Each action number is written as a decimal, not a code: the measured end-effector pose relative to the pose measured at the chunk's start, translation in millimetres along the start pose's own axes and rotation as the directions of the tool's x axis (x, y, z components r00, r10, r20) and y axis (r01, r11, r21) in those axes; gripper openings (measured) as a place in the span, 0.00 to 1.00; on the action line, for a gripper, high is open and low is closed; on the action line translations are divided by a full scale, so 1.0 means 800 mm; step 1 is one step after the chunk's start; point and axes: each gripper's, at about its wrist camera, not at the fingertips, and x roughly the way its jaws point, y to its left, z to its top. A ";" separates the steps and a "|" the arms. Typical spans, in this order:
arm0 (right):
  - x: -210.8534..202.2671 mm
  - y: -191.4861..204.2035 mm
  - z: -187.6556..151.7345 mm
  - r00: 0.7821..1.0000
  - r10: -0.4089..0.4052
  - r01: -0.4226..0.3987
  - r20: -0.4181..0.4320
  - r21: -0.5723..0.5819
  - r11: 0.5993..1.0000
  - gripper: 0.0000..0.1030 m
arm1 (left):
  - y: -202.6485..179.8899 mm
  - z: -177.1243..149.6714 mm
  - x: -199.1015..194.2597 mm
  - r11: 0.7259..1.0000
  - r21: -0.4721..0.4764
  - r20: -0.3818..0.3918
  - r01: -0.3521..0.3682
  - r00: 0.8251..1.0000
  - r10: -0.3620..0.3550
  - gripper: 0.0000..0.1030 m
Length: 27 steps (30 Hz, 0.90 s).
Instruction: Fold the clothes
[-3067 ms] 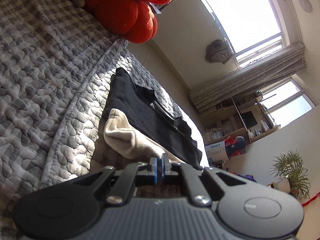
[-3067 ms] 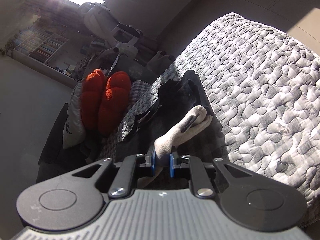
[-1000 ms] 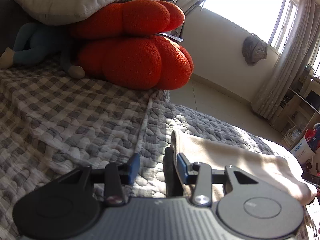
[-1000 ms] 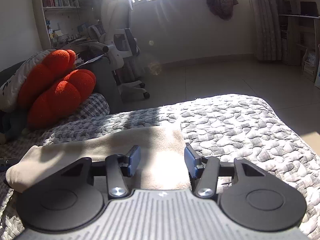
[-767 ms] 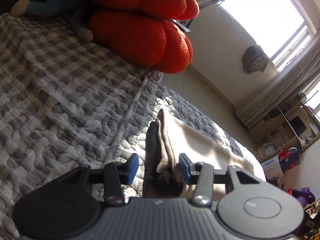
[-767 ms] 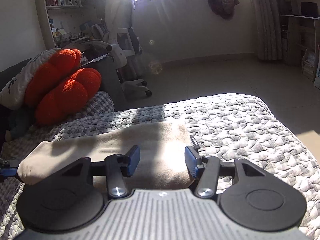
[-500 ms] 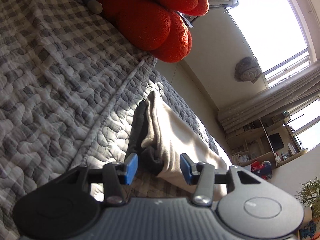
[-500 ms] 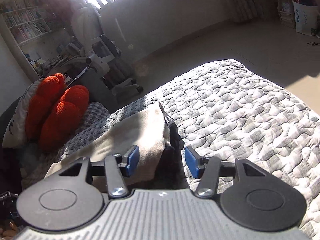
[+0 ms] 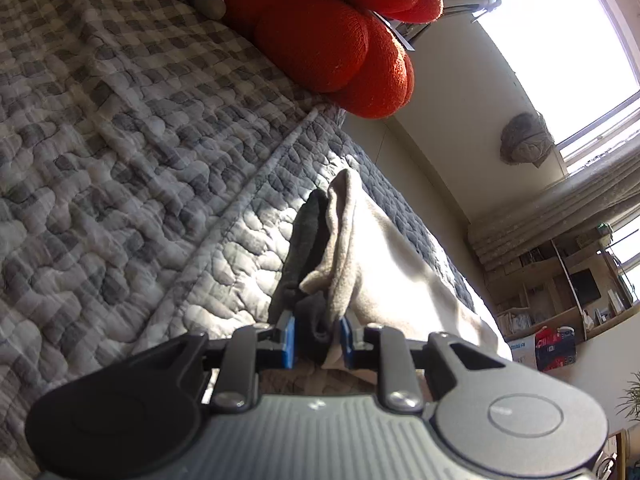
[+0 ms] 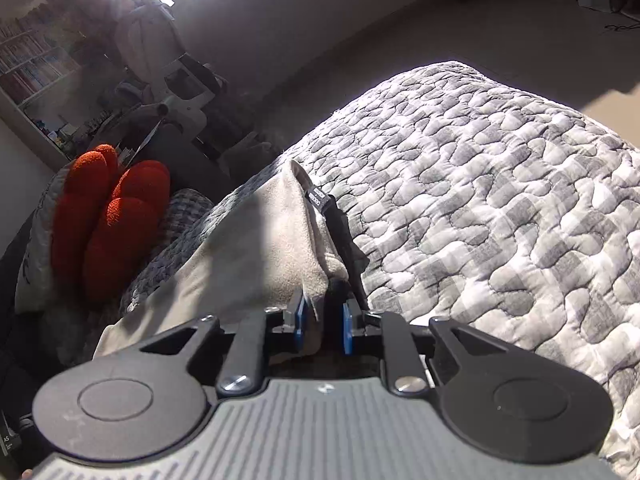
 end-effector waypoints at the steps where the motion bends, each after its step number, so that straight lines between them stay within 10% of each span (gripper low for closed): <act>1: 0.002 0.001 -0.003 1.000 -0.003 0.003 0.003 -0.018 1.000 0.19 | -0.003 -0.001 -0.002 1.000 0.022 0.010 -0.005 1.000 0.005 0.24; 11: -0.019 0.049 0.002 0.982 -0.085 0.124 0.166 -0.242 0.962 0.57 | -0.065 0.009 -0.033 0.951 0.280 0.252 -0.127 0.966 0.055 0.62; 27: 0.122 0.151 0.006 0.996 -0.035 0.073 0.077 -0.577 0.813 0.60 | -0.155 0.023 0.098 0.815 0.550 0.182 -0.181 0.979 0.095 0.68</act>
